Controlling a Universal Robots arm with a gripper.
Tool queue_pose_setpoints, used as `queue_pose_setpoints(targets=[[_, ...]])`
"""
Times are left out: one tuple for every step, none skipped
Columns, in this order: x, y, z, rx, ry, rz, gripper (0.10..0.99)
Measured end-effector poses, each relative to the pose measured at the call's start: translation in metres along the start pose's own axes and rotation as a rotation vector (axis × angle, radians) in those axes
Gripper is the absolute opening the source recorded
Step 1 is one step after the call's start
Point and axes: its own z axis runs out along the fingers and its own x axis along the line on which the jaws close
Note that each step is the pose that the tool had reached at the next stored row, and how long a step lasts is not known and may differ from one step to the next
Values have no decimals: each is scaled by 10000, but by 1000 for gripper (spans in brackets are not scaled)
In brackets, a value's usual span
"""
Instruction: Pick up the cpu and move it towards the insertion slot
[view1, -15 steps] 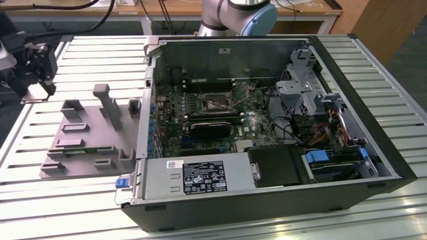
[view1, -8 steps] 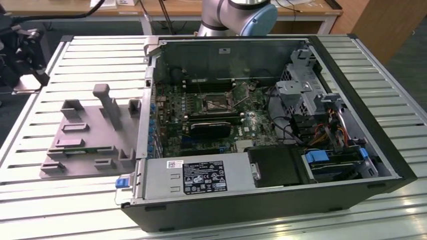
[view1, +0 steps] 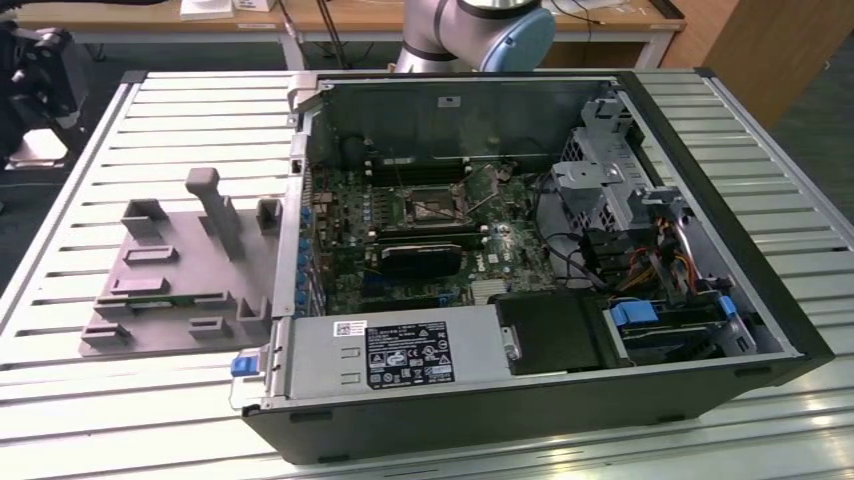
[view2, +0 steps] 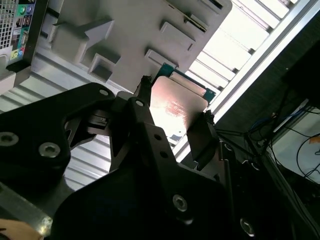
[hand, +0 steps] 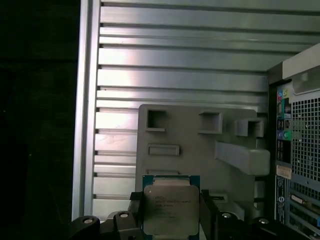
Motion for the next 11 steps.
queue_pose_setpoints(targets=[[0,1,-27,0,-2,0,537],[-1,2,-54,0,-5,0,537],[-1,3,-79,0,-6,0,537],[-2,4,-103,0,-8,0,537],[-2,4,-118,2,-7,0,537],[-2,4,-117,0,-11,0,537],[-2,4,-118,0,-10,0,537],[-2,4,-118,0,-10,0,537],[-2,4,-118,0,-10,0,537],[-2,4,-118,0,-10,-1,537],[-5,5,-118,0,-10,0,537]])
